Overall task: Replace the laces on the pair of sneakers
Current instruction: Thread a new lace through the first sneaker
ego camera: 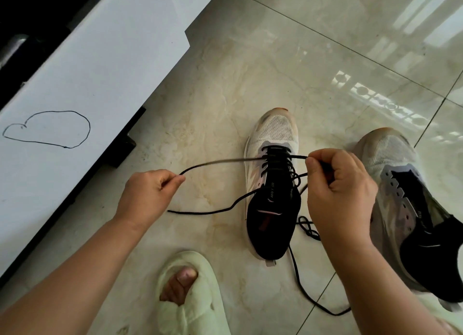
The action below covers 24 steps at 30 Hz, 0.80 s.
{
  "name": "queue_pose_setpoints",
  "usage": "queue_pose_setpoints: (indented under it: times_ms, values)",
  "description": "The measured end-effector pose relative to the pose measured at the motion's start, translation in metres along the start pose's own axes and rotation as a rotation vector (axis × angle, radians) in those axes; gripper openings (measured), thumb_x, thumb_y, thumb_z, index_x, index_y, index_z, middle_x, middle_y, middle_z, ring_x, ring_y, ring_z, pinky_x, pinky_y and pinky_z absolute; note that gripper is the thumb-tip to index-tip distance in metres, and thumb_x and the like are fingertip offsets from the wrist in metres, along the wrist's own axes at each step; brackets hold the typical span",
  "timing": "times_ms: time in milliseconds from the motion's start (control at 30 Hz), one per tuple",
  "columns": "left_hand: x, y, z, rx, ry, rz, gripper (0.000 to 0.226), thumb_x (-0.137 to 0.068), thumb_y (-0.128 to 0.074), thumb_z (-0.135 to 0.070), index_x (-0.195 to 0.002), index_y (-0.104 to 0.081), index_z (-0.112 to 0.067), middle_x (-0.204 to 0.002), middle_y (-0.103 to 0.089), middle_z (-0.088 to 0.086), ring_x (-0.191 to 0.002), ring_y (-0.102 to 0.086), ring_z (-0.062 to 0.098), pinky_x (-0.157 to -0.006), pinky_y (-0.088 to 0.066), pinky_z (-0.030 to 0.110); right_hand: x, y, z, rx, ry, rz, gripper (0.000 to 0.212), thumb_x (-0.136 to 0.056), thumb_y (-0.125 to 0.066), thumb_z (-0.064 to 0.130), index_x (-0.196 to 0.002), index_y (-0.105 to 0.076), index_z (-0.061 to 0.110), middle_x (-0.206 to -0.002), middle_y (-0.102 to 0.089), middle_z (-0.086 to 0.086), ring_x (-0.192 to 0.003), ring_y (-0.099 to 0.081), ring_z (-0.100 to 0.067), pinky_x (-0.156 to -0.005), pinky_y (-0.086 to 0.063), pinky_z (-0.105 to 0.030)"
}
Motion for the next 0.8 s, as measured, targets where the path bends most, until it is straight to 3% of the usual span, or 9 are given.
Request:
queue_pose_setpoints:
  times_ms: [67,133,200,267,333,467,533,633,800]
  values:
    - [0.002,0.001,-0.016,-0.001,-0.063,-0.017,0.025,-0.082,-0.068,-0.032,-0.065,-0.070,-0.014,-0.059,-0.058,0.000,-0.055,-0.058,0.016,-0.055,-0.047,0.029,0.000,-0.003,0.001,-0.004,-0.014,0.033,0.010,-0.084,-0.064,0.007,-0.094,-0.065,0.010,-0.086,-0.053,0.009,-0.067,-0.052,0.001,-0.066,-0.033,0.002]
    - [0.004,0.002,-0.037,0.067,-0.121,-0.033,0.017,-0.080,-0.071,-0.029,-0.067,-0.072,-0.017,-0.061,-0.053,-0.002,-0.056,-0.053,0.010,-0.055,-0.040,0.017,0.002,-0.005,0.005,-0.003,0.001,0.058,0.028,-0.079,-0.067,0.008,-0.106,-0.060,0.013,-0.101,-0.048,0.009,-0.072,-0.051,0.001,-0.070,-0.032,0.003]
    - [0.006,0.001,-0.055,0.211,-0.116,-0.009,0.012,-0.078,-0.072,-0.027,-0.069,-0.073,-0.019,-0.063,-0.056,-0.001,-0.058,-0.054,0.009,-0.056,-0.038,0.010,0.006,-0.005,0.014,0.009,0.086,0.048,0.039,-0.076,-0.068,0.006,-0.112,-0.056,0.014,-0.109,-0.041,0.010,-0.084,-0.044,0.003,-0.079,-0.034,-0.005]
    - [0.008,-0.002,-0.071,0.350,-0.090,0.051,0.009,-0.078,-0.072,-0.026,-0.071,-0.073,-0.021,-0.063,-0.062,-0.004,-0.059,-0.057,0.005,-0.058,-0.041,0.009,0.012,-0.006,0.025,0.065,0.229,0.044,0.035,-0.074,-0.066,0.005,-0.107,-0.060,0.014,-0.109,-0.039,0.010,-0.097,-0.037,-0.007,-0.085,-0.030,-0.021]
    - [0.010,-0.006,-0.084,0.442,-0.055,0.126,0.009,-0.080,-0.070,-0.024,-0.072,-0.072,-0.020,-0.060,-0.064,-0.008,-0.052,-0.056,0.001,-0.054,-0.045,0.011,0.016,-0.012,0.031,0.146,0.295,0.085,0.023,-0.071,-0.063,0.006,-0.091,-0.068,0.017,-0.105,-0.046,0.008,-0.099,-0.033,-0.015,-0.080,-0.021,-0.026]
    - [0.014,-0.014,-0.103,0.579,-0.039,0.245,0.010,-0.083,-0.066,-0.009,-0.076,-0.071,-0.014,-0.069,-0.070,-0.009,-0.053,-0.059,0.003,-0.055,-0.049,0.014,0.017,-0.029,0.015,0.292,0.144,0.261,0.008,-0.074,-0.065,0.017,-0.070,-0.070,0.021,-0.115,-0.050,0.002,-0.113,-0.027,-0.019,-0.090,-0.016,-0.031]
    - [0.016,-0.019,-0.108,0.609,-0.048,0.281,0.014,-0.083,-0.066,-0.005,-0.079,-0.071,-0.016,-0.076,-0.072,-0.002,-0.058,-0.059,0.005,-0.060,-0.050,0.014,0.018,-0.035,0.005,0.301,0.078,0.340,0.008,-0.076,-0.070,0.022,-0.068,-0.070,0.022,-0.117,-0.048,0.003,-0.118,-0.026,-0.022,-0.097,-0.017,-0.037]
    - [0.019,-0.024,-0.113,0.658,-0.046,0.294,0.020,-0.083,-0.065,-0.004,-0.075,-0.071,-0.022,-0.084,-0.073,-0.003,-0.065,-0.061,0.000,-0.067,-0.050,0.013,0.019,-0.038,0.001,0.240,0.071,0.345,0.007,-0.074,-0.075,0.027,-0.067,-0.072,0.026,-0.117,-0.050,0.002,-0.119,-0.025,-0.021,-0.091,-0.011,-0.030]
    - [0.022,-0.036,-0.111,0.762,0.034,0.269,0.017,-0.084,-0.063,0.003,-0.079,-0.071,-0.011,-0.078,-0.072,0.002,-0.064,-0.067,0.008,-0.062,-0.052,0.015,0.024,-0.042,0.000,0.180,0.071,0.341,0.004,-0.072,-0.073,0.034,-0.076,-0.073,0.033,-0.124,-0.049,-0.001,-0.122,-0.022,-0.019,-0.092,-0.014,-0.036]
Point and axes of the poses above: each hand's wrist, its own x-axis away from the middle knuckle, its own y-axis out of the back of the hand, z = x × y, the point moved 6 cm from there along -x, towards the middle knuckle
